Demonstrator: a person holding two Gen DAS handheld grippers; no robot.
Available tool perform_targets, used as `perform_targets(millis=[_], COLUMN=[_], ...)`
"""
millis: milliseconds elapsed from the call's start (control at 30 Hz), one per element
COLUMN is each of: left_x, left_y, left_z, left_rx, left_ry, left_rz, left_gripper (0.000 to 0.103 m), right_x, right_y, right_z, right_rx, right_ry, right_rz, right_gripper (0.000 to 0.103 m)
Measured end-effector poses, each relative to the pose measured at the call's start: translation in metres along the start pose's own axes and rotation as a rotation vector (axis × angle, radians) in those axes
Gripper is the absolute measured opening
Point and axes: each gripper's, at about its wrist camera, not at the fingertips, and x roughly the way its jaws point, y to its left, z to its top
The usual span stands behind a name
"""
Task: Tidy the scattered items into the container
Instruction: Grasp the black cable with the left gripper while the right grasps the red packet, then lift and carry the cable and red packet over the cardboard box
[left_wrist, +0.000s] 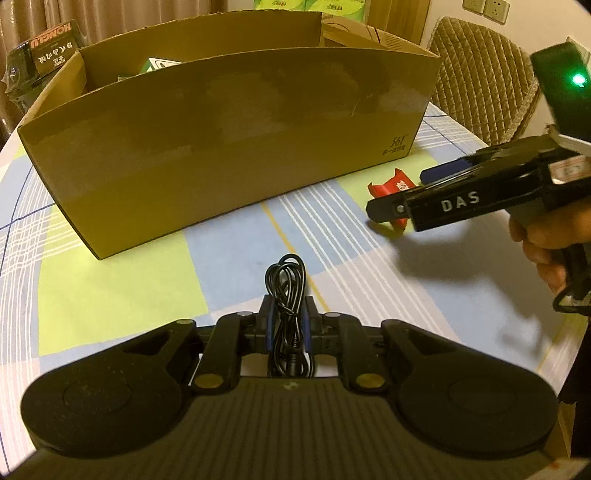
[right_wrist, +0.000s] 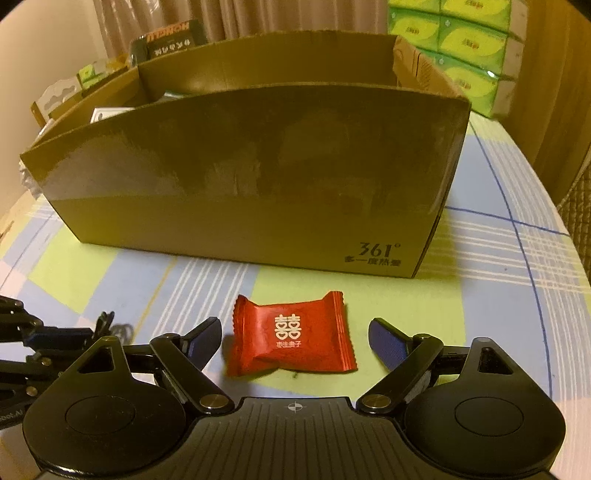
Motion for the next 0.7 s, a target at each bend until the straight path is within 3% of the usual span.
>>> perform_targets(millis=[67, 133, 233, 700], left_x=[0.000, 0.001, 0.002, -0.017], left_y=[-0.001, -0.001, -0.002, -0.007], left_z=[0.000, 0.000, 0.000, 0.002], left_rx=[-0.002, -0.007, -0.005, 0.000], left_ry=[-0.001, -0.003, -0.005, -0.035], left_rz=[0.000, -0.002, -0.003, 0.009], left_gripper=[0.011, 0.011, 0.011, 0.011], right_x=[0.000, -0.002, -0.004, -0.050], right_y=[0.002, 0.002, 0.002, 0.021], right_z=[-0.001, -0.001, -0.001, -0.013], right_rx=[-0.036, -0.056, -0.055, -0.027], right_ry=[-0.005, -0.013, -0.008, -0.056], right_rz=[-0.020, -0.032, -0.038, -0.013], right_gripper=[0.072, 0.051, 0.044, 0.042])
